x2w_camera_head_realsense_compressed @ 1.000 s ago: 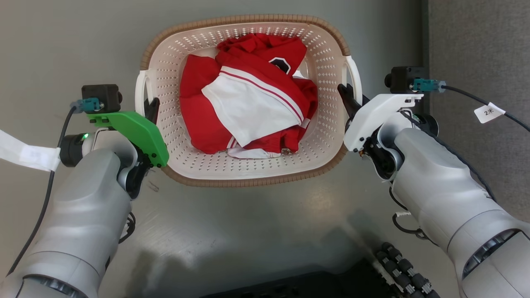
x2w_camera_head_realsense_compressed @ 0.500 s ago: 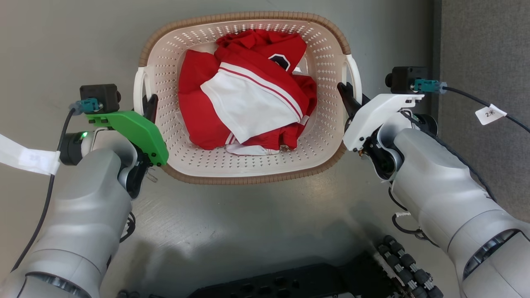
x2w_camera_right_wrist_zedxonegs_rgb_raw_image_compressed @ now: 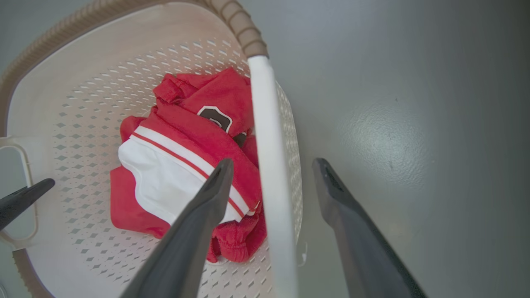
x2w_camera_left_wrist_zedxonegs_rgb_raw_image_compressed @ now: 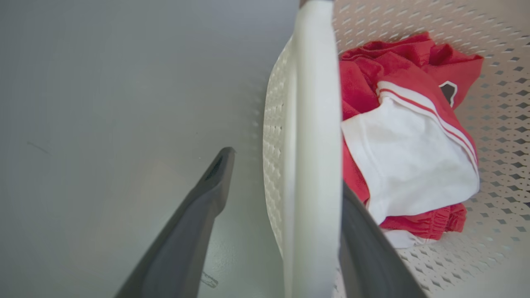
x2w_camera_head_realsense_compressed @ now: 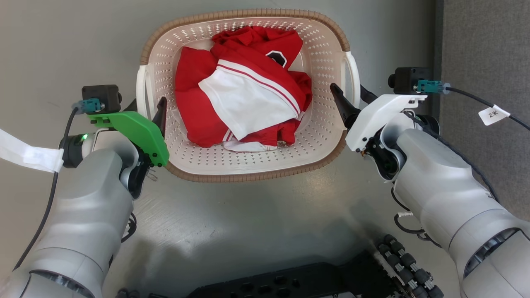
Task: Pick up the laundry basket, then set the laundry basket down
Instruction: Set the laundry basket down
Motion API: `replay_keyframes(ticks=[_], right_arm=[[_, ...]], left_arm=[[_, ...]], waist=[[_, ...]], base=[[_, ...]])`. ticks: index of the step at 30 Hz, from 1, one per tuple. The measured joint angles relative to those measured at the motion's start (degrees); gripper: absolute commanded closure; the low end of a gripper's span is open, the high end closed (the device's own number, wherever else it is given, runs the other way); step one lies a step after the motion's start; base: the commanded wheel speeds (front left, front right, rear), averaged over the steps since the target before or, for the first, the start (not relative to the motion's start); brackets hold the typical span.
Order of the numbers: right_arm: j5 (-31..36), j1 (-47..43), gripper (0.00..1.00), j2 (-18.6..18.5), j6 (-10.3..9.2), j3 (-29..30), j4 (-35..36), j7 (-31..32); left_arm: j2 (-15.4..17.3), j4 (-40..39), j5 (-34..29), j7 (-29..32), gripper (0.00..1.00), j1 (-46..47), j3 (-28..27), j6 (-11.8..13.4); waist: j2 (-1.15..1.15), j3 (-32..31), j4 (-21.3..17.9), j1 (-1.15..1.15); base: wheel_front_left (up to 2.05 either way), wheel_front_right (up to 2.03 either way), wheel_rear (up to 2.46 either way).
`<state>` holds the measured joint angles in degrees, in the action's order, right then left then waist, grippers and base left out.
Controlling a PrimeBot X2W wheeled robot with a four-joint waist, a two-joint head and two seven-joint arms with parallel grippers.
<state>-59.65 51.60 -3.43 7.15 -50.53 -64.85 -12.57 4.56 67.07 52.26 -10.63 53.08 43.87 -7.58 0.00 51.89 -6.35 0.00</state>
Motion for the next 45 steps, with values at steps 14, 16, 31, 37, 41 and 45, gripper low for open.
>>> replay_keyframes(ticks=[14,16,31,37,41,45], right_arm=[[-0.86,0.48,0.00,0.00,-0.01,-0.79,-2.04,0.00],[-0.89,0.45,0.00,0.00,0.00,-1.15,-2.12,0.00],[-2.12,-2.22,0.00,0.01,-0.01,-0.47,-2.40,-1.12],[-2.00,-3.07,0.00,-0.15,-0.01,-0.53,-1.47,-1.54],[-1.56,-3.32,0.00,-0.41,-0.01,-0.57,0.01,-1.77],[-0.12,-3.82,0.00,-2.61,-0.01,2.48,3.70,-1.77]], left_arm=[[-0.05,0.86,0.52,0.07,0.00,-0.12,0.55,0.01],[-0.08,0.87,0.53,0.07,0.00,-0.21,0.64,0.01],[-0.08,-0.75,3.45,-2.59,0.00,-4.16,0.16,0.01],[0.24,-2.38,4.21,-3.31,0.00,-5.99,-0.90,0.01],[1.05,-3.85,4.52,-3.59,0.00,-7.38,-1.02,0.01],[2.19,-5.87,4.47,-3.63,0.00,-8.18,-1.20,0.01]], waist=[[0.00,-2.34,0.23,0.00],[0.00,-2.92,0.21,0.00],[0.00,-10.40,-0.06,0.00],[0.00,-14.80,-0.04,0.00],[0.00,-17.94,-0.05,0.00],[0.00,-21.93,-0.10,0.00]], base=[[0.00,0.00,0.00],[0.00,0.00,0.00],[0.00,0.00,0.00],[0.00,0.00,0.00],[0.00,0.00,0.00],[0.00,0.00,0.00]])
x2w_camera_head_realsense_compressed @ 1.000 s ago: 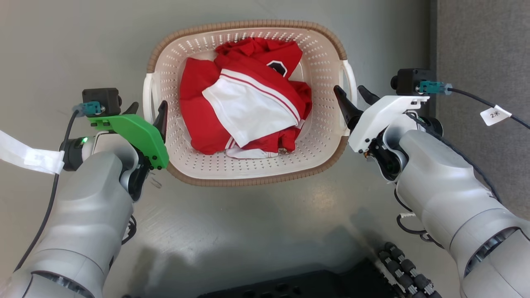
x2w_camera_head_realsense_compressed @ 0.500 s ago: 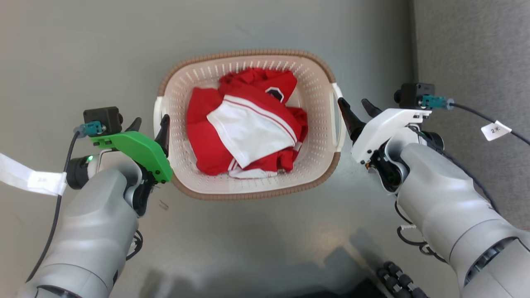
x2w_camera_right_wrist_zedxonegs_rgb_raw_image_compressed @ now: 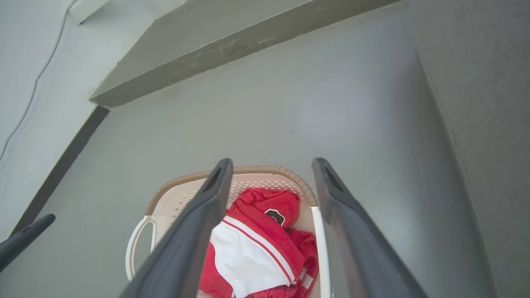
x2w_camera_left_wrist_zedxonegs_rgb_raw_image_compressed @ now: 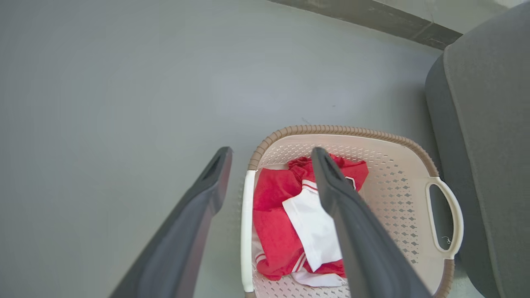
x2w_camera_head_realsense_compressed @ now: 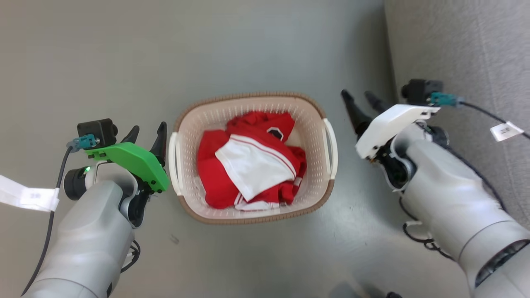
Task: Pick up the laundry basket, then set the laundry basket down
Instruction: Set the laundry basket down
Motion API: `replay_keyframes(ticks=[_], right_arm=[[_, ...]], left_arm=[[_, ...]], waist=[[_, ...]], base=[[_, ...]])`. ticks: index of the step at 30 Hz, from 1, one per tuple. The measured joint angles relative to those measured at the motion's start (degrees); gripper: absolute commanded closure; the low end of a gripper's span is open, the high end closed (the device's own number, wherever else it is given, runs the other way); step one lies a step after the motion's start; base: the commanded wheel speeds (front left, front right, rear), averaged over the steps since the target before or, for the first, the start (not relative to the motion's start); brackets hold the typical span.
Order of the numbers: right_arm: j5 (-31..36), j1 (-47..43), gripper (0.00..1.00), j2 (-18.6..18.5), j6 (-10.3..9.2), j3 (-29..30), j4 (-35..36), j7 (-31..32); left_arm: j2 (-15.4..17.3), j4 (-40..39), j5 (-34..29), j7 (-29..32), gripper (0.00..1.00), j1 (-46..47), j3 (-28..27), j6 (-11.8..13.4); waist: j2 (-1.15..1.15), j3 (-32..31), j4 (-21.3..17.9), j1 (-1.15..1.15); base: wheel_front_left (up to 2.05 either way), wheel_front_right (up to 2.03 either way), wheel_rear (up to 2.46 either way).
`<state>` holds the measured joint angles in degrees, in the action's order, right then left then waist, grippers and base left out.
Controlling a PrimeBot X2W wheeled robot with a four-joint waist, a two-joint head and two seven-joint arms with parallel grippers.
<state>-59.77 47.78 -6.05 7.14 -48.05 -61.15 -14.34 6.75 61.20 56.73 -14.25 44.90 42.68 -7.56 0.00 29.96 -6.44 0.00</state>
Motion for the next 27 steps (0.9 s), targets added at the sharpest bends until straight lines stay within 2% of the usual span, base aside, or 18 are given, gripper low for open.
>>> replay_keyframes(ticks=[7,12,21,27], right_arm=[[3.83,-2.37,0.00,-2.52,0.00,4.05,4.54,0.00],[6.76,-5.41,0.00,-3.86,0.00,7.33,7.33,0.00],[12.40,-11.30,0.00,-4.69,-0.13,11.02,13.05,-0.01],[16.15,-16.05,0.00,-4.95,-1.27,13.88,17.41,-0.01]], left_arm=[[2.03,-6.10,-1.83,0.00,0.00,-0.98,-3.97,0.00],[2.31,-8.79,-3.67,0.00,0.00,-5.10,-6.83,0.00],[2.68,-14.12,-6.09,0.00,0.00,-11.89,-12.55,0.00],[2.93,-18.28,-9.69,0.00,0.00,-16.36,-16.17,0.37]], waist=[[0.00,-5.72,0.22,0.00],[0.00,-9.81,0.64,0.00],[0.00,-16.37,1.56,0.00],[0.00,-20.71,2.38,-0.01]], base=[[0.00,0.00,0.00],[0.00,0.00,0.00],[0.00,0.00,0.00],[0.00,0.00,0.00]])
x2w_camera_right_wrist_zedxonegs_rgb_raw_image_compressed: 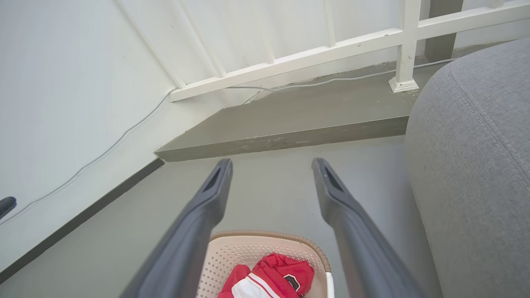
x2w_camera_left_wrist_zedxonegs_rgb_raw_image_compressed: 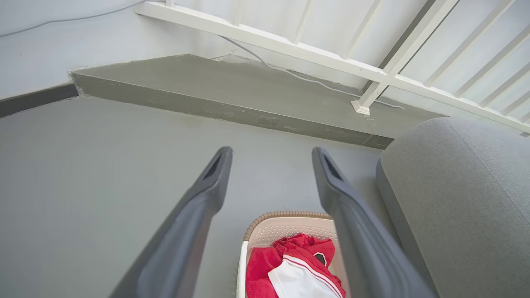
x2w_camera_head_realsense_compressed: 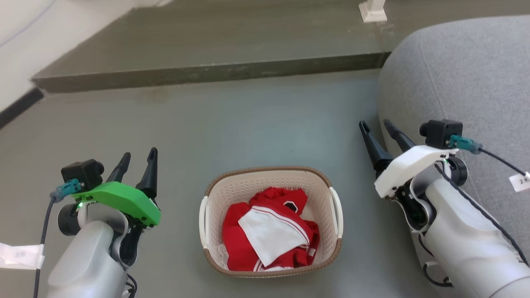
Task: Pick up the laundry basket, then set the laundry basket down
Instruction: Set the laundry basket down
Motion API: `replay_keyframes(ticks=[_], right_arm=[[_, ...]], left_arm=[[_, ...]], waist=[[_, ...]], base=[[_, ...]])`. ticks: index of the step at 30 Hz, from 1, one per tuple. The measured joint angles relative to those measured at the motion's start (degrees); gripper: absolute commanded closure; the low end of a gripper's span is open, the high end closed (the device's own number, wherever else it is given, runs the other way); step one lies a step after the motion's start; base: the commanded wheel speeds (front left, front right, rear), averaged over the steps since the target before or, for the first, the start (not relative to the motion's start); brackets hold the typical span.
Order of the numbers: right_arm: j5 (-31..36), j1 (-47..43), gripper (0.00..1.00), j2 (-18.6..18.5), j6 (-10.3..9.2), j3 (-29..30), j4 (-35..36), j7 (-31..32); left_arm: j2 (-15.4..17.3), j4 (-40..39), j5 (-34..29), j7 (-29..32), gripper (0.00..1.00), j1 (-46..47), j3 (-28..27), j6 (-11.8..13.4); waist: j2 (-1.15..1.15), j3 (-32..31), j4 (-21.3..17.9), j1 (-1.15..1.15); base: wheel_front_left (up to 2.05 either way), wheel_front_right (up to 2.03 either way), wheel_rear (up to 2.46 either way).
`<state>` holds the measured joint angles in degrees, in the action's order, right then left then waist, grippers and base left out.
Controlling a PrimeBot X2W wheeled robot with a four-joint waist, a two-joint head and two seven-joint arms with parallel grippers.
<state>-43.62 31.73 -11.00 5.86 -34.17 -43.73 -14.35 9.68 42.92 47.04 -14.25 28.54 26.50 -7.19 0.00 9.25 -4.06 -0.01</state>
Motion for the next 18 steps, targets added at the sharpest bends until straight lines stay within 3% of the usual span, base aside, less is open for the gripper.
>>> replay_keyframes(ticks=[18], right_arm=[[10.27,-11.00,0.00,-0.42,-6.03,11.69,15.91,-0.07]], left_arm=[[-0.98,-15.72,-11.26,-0.03,0.00,-9.01,-9.01,2.33]], waist=[[0.00,-4.60,1.12,0.00]], base=[[0.00,0.00,0.00]])
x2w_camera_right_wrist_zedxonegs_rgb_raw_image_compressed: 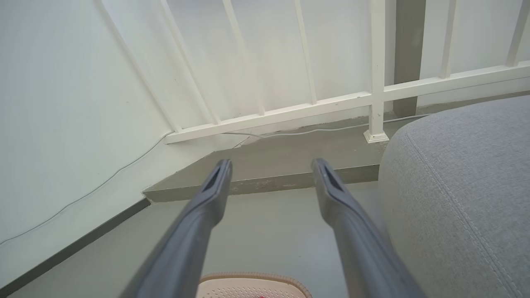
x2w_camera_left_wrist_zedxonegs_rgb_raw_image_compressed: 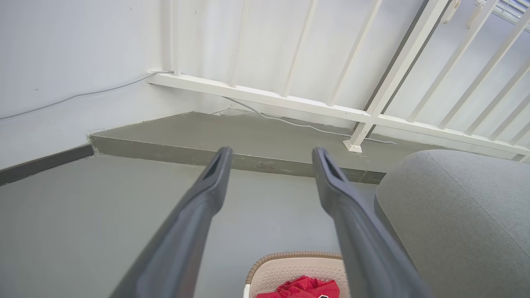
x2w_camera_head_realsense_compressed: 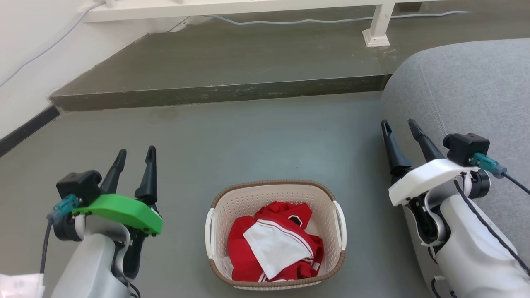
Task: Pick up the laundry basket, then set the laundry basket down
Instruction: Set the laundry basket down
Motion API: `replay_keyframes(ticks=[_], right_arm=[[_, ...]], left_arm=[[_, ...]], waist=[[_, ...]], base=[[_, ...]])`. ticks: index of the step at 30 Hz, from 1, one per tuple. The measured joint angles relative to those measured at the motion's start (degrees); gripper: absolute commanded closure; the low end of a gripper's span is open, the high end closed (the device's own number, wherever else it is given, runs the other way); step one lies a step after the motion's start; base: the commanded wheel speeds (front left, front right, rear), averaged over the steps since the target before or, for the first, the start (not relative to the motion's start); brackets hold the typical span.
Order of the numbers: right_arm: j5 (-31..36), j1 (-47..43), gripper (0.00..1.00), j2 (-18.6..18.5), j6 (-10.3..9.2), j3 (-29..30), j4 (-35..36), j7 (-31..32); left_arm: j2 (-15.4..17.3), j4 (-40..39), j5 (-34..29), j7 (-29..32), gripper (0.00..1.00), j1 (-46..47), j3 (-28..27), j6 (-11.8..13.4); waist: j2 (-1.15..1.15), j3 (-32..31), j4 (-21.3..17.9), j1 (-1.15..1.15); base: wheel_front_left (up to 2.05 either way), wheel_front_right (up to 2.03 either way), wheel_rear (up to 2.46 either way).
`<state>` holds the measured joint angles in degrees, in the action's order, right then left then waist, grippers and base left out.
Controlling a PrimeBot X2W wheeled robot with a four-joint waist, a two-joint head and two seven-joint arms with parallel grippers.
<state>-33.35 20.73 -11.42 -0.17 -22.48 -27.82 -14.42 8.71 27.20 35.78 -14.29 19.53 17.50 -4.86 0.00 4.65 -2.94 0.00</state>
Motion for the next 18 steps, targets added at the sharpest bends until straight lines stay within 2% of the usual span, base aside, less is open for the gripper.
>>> replay_keyframes(ticks=[3,14,18], right_arm=[[1.74,-1.61,0.00,0.21,-0.01,0.63,2.02,0.00],[6.32,-6.01,0.00,1.21,-0.44,3.81,8.29,0.00],[8.10,-6.83,0.00,1.18,-0.45,5.09,10.26,-0.01]], left_arm=[[-0.87,-2.20,-0.33,-0.13,0.00,-1.83,-1.08,-0.15],[-0.97,-9.31,-8.87,-0.14,0.00,-6.17,-4.61,0.43],[-2.19,-11.12,-10.02,-0.14,0.00,-7.62,-5.14,0.43]], waist=[[0.00,0.01,0.08,0.00],[0.00,0.50,0.16,0.00],[0.00,0.73,0.19,0.00]], base=[[0.00,0.00,0.00],[0.00,0.00,0.00],[0.00,0.00,0.00]])
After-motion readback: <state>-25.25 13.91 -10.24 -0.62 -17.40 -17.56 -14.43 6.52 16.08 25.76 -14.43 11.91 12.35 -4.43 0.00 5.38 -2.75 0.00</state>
